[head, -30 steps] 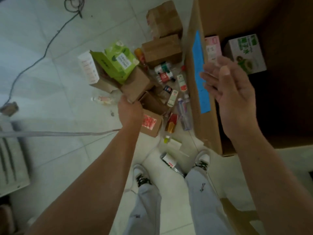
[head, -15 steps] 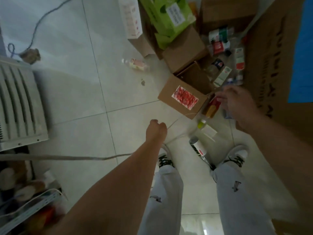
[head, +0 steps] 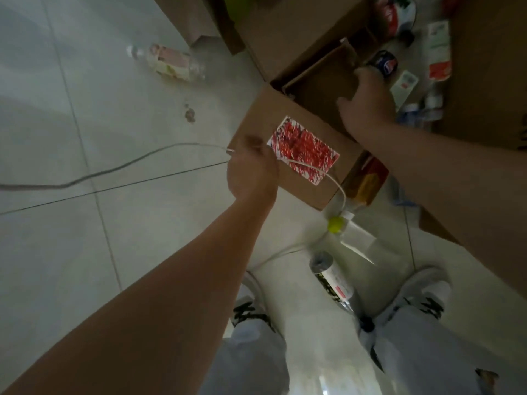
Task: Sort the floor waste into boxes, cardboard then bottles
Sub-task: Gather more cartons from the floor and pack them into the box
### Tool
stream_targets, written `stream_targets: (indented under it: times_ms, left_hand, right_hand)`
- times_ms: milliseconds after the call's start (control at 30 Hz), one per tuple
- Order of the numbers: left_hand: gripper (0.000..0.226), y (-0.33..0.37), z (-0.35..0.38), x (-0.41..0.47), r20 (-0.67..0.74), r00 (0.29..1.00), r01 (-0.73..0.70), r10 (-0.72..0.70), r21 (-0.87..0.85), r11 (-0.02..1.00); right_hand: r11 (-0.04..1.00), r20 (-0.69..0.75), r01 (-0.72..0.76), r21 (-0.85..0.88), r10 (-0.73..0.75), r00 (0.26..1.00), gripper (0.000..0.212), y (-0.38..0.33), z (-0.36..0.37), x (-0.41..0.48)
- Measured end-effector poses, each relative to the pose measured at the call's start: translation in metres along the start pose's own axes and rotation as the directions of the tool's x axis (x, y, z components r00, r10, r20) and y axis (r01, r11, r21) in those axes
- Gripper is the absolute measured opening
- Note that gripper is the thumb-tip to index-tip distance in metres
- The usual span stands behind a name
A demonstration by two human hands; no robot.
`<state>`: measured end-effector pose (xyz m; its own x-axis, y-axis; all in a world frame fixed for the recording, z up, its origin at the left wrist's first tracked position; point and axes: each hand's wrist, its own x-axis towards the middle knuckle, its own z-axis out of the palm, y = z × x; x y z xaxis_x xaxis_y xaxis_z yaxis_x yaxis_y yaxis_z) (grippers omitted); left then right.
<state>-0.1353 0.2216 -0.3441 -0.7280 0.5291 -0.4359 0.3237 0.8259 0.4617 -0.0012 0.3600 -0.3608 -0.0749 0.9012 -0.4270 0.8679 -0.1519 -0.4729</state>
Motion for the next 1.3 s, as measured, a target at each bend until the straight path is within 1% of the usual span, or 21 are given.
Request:
stream_targets:
  times_ms: [67,100,133,167,200,267,333,367,467,533,600,667,733,800,867,967,1033,1100,1200,1233,1300]
  left_hand:
    - [0.032,0.002,0.01,0.004,0.109,0.954,-0.272,0.278,-0.073,0.96]
    - [0.039,0.0,0.016,0.007,0.19,0.891,-0.41,0.413,-0.056,0.91]
    - [0.048,-0.004,0.022,0.009,0.289,0.822,-0.519,0.491,0.024,0.854]
    - [0.055,-0.009,0.026,0.011,0.39,0.772,-0.584,0.502,0.123,0.803]
    - [0.06,-0.017,0.03,0.011,0.465,0.746,-0.615,0.477,0.207,0.761]
    - [0.065,-0.029,0.031,0.01,0.537,0.725,-0.64,0.432,0.292,0.711]
    - [0.067,-0.036,0.029,0.007,0.569,0.719,-0.639,0.398,0.318,0.701]
    - [0.068,-0.037,0.026,0.005,0.586,0.721,-0.631,0.369,0.336,0.699]
    - [0.066,-0.03,0.01,-0.003,0.649,0.731,-0.563,0.211,0.398,0.725]
    - [0.067,-0.016,-0.006,-0.015,0.656,0.745,-0.478,0.12,0.4,0.782]
    - [0.07,0.01,-0.025,-0.035,0.638,0.759,-0.381,0.133,0.269,0.885]
    - [0.074,0.048,-0.047,-0.059,0.629,0.768,-0.16,0.121,0.006,0.987]
    - [0.087,0.091,-0.073,-0.084,0.631,0.771,0.083,0.083,-0.229,0.97]
    - [0.081,0.13,-0.102,-0.107,0.61,0.783,0.155,0.121,-0.38,0.912]
    - [0.062,0.167,-0.136,-0.126,0.537,0.833,0.127,0.135,-0.422,0.898]
    - [0.038,0.218,-0.184,-0.15,0.365,0.928,0.059,0.082,-0.359,0.931]
    - [0.029,0.252,-0.208,-0.167,0.308,0.947,0.036,0.09,-0.381,0.924]
    - [0.027,0.289,-0.226,-0.192,0.304,0.936,-0.054,0.177,-0.372,0.927]
    - [0.024,0.347,-0.23,-0.237,0.372,0.893,-0.103,0.254,-0.382,0.919]
    - [0.024,0.365,-0.225,-0.252,0.403,0.879,-0.087,0.256,-0.394,0.915]
    - [0.033,0.396,-0.204,-0.282,0.45,0.853,-0.078,0.266,-0.394,0.916]
  right_hand:
    - [0.997,-0.065,-0.023,-0.077,0.018,0.998,0.055,0.012,0.003,0.014]
    - [0.994,-0.134,-0.028,-0.102,0.014,0.991,0.053,0.016,0.002,0.018]
    - [0.991,-0.227,-0.031,-0.133,0.0,0.974,0.052,0.018,-0.001,0.019]
    - [0.983,-0.311,-0.047,-0.175,-0.01,0.95,0.054,0.02,-0.005,0.021]
    - [0.97,-0.338,-0.091,-0.225,0.01,0.941,0.06,0.023,-0.011,0.023]
    - [0.923,-0.174,-0.205,-0.327,0.155,0.972,0.066,0.032,-0.019,0.029]
    - [0.893,0.006,-0.277,-0.355,0.299,0.954,0.048,0.04,-0.026,0.027]
    - [0.89,-0.012,-0.302,-0.342,0.317,0.948,0.039,0.041,-0.029,0.021]
    - [0.893,-0.223,-0.355,-0.275,0.3,0.928,0.032,0.028,-0.046,-0.01]
    - [0.9,-0.349,-0.386,-0.205,0.301,0.887,0.034,0.017,-0.065,-0.035]
    - [0.894,-0.403,-0.438,-0.089,0.37,0.837,0.036,0.006,-0.089,-0.062]
    - [0.879,-0.371,-0.477,0.006,0.445,0.815,0.036,-0.009,-0.119,-0.092]
    - [0.88,-0.329,-0.469,0.08,0.467,0.821,0.035,-0.03,-0.151,-0.126]
    - [0.895,-0.288,-0.422,0.144,0.446,0.848,0.032,-0.053,-0.185,-0.163]
    - [0.916,-0.259,-0.343,0.208,0.39,0.884,0.027,-0.074,-0.219,-0.2]
    - [0.922,-0.244,-0.212,0.324,0.298,0.923,0.025,-0.1,-0.281,-0.249]
    - [0.917,-0.233,-0.164,0.364,0.261,0.937,0.036,-0.104,-0.325,-0.268]
    - [0.889,-0.249,-0.118,0.443,0.248,0.936,0.046,-0.095,-0.368,-0.279]
    - [0.75,-0.279,-0.005,0.662,0.253,0.927,0.056,-0.068,-0.427,-0.287]
    - [0.671,-0.267,0.018,0.741,0.27,0.925,0.059,-0.056,-0.444,-0.289]
    - [0.441,-0.201,0.042,0.896,0.321,0.925,0.069,-0.03,-0.471,-0.292]
